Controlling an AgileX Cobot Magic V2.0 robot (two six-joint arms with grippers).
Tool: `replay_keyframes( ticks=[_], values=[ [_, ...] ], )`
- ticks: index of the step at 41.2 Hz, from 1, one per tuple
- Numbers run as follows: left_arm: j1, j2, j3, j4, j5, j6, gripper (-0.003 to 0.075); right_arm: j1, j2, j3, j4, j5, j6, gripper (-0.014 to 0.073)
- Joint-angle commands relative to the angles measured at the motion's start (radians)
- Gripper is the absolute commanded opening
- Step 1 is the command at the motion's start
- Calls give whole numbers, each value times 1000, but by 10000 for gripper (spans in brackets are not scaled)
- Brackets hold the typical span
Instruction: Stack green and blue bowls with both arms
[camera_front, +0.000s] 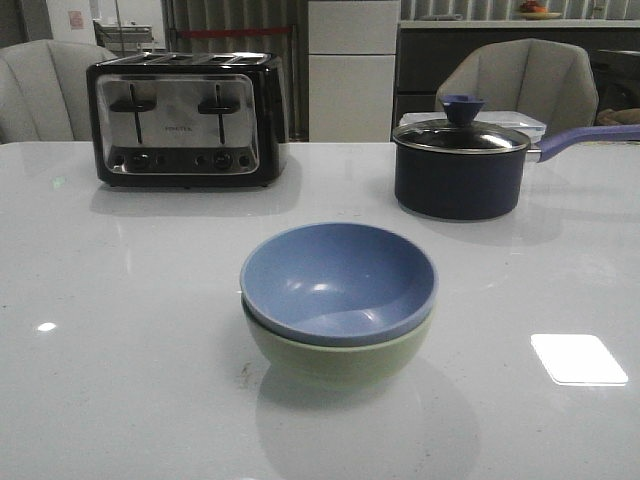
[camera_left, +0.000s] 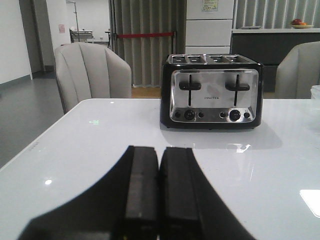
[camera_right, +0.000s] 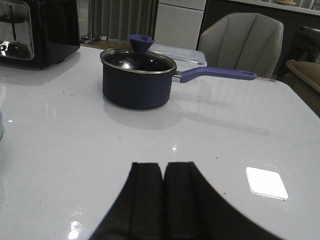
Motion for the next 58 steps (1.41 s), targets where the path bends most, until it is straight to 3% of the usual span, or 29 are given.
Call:
replay_keyframes(
  ticks=[1,6,14,58],
  values=[
    [0,-20,5,-1,-91,-10,97,-3,-18,-4,-6,-101,-2,57],
    [0,-20,5,-1,-91,-10,97,-3,-18,-2,-15,-118,21,57],
    [0,-20,5,-1,-91,-10,97,-3,-18,-2,-236,-178,317,57],
    [0,-20,5,-1,-91,-10,97,-42,-18,-2,-160,-185,239,57]
  ],
)
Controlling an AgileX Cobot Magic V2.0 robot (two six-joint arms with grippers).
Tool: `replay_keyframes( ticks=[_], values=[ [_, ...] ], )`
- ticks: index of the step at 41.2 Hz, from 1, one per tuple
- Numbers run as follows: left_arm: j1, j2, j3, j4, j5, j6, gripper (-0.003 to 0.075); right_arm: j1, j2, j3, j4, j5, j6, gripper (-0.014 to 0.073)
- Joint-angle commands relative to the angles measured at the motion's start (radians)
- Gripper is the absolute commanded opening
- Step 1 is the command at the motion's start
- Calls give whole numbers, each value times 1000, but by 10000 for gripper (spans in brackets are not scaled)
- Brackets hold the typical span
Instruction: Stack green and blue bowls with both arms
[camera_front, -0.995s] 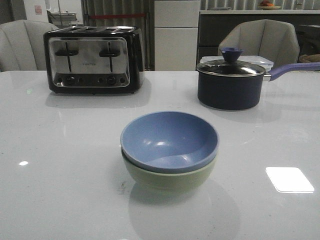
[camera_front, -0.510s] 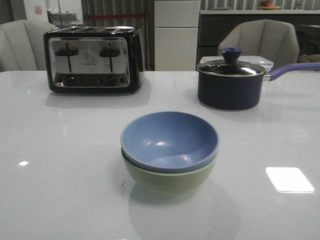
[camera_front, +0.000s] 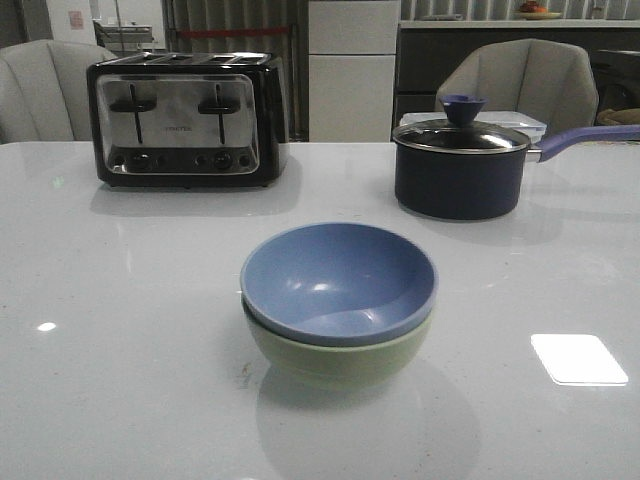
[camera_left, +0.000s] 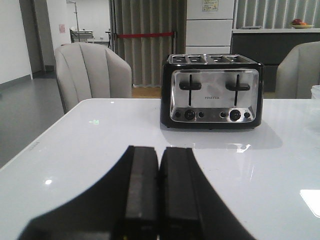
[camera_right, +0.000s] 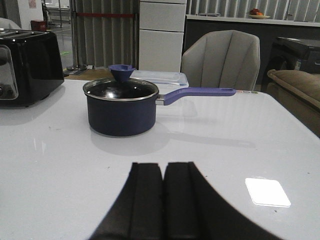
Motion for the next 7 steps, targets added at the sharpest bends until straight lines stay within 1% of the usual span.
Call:
replay_keyframes(
  ticks=[1,7],
  values=[
    [0,-20,5,-1,-91,-10,97,-5,-18,-2,1,-95,-11,57],
    [0,-20,5,-1,-91,-10,97,-5,-18,-2,1,-95,-11,57]
  ],
)
